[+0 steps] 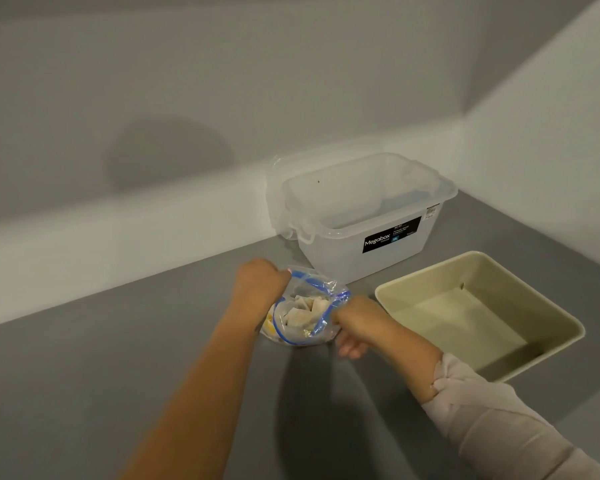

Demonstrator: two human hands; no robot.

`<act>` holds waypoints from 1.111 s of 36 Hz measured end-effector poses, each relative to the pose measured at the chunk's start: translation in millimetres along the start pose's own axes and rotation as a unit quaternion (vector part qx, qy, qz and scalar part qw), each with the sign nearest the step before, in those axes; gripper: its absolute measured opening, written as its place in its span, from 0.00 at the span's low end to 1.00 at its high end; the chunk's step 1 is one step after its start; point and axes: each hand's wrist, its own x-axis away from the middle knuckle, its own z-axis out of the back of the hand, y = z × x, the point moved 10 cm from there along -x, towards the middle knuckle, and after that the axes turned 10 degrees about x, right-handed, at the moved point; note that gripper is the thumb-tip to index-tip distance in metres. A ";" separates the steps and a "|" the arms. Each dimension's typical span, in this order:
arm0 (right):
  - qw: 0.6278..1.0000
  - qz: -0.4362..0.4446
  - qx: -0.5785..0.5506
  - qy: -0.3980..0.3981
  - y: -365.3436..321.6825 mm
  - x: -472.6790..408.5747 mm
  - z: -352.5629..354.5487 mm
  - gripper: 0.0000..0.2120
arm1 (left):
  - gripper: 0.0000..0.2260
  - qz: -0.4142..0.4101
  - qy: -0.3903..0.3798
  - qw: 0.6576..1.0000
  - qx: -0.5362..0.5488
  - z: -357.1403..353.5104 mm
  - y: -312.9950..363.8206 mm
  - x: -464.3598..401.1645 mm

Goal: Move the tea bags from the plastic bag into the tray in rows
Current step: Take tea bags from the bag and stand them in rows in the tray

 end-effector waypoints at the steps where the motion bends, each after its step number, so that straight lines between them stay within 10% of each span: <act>1: 0.996 0.003 0.066 0.055 -5.2 4.4 13.7 0.14 | 0.18 -0.006 -0.002 1.000 -0.014 -0.5 0.2 0.0; 8: 0.908 0.123 0.282 0.285 -56.6 9.9 64.4 0.19 | 0.23 0.029 -0.038 0.997 -0.055 -7.5 -12.7 -0.3; 16: 0.973 0.044 0.182 0.133 -31.1 -49.9 40.6 0.19 | 0.13 0.111 -0.088 0.974 0.175 -20.7 -36.6 2.0; 24: 0.978 -0.019 -0.191 0.081 -5.6 -52.3 27.0 0.14 | 0.10 0.170 -0.131 0.874 0.436 -37.4 -57.4 8.2; 32: 0.966 -0.053 -0.252 0.010 9.2 -48.7 9.5 0.09 | 0.10 0.266 -0.123 0.721 0.628 -52.7 -76.7 12.1; 40: 0.974 0.073 0.189 0.099 -26.5 -32.3 19.2 0.12 | 0.12 0.241 -0.179 0.724 0.622 -62.7 -60.0 20.8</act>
